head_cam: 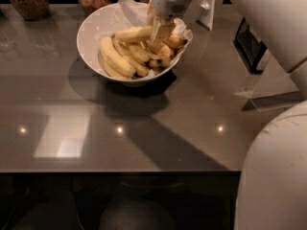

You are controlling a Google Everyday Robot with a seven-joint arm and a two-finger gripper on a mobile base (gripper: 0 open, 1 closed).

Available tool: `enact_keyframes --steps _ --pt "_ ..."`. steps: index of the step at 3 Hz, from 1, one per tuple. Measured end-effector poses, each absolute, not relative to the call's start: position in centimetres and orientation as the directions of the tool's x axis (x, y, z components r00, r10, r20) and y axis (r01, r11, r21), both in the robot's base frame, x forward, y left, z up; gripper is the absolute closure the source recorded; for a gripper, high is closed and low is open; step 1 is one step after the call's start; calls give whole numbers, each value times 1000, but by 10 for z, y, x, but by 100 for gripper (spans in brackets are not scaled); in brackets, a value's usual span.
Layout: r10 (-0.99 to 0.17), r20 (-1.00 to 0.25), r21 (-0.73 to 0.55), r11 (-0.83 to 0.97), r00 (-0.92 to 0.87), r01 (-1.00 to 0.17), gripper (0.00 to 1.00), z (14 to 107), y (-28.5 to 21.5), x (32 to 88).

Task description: Pick banana from white bowl

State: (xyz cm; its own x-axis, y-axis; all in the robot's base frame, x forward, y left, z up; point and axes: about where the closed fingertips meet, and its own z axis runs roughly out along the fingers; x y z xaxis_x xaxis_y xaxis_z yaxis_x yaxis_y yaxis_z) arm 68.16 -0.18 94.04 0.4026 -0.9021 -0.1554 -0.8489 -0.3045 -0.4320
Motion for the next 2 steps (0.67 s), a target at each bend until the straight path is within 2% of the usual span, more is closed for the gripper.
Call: enact_keyframes --steps 1,2 --pt "-915 -113 -416 -311 388 -854 100 953 -31 667" --pt "-911 -160 -402 -292 380 -868 100 970 -63 643"
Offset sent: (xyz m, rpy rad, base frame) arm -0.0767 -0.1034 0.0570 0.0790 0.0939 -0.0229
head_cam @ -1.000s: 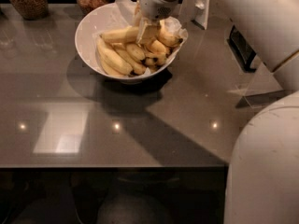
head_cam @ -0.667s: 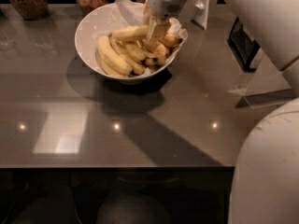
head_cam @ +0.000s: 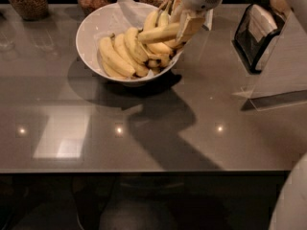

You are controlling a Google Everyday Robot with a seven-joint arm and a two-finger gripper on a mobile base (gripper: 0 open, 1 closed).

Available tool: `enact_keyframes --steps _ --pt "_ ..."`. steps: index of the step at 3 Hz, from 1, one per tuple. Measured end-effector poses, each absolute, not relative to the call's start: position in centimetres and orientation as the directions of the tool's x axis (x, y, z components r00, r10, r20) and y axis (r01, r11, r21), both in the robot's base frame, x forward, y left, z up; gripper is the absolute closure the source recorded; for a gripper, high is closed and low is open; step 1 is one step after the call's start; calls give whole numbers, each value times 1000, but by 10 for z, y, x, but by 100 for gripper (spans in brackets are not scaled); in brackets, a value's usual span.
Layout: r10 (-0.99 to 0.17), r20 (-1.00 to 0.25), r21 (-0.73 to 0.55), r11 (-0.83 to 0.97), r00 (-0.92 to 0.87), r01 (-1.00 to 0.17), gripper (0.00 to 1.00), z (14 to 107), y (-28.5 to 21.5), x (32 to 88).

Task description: Pick banana from white bowl

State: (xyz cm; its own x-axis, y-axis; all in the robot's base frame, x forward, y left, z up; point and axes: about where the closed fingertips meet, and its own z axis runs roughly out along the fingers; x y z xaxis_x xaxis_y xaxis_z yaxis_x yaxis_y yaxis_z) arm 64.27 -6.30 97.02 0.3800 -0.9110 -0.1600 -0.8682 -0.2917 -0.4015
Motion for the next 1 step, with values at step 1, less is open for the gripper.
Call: enact_keyframes --steps 1 --pt "-875 -292 -378 -266 387 -887 100 986 -95 602"
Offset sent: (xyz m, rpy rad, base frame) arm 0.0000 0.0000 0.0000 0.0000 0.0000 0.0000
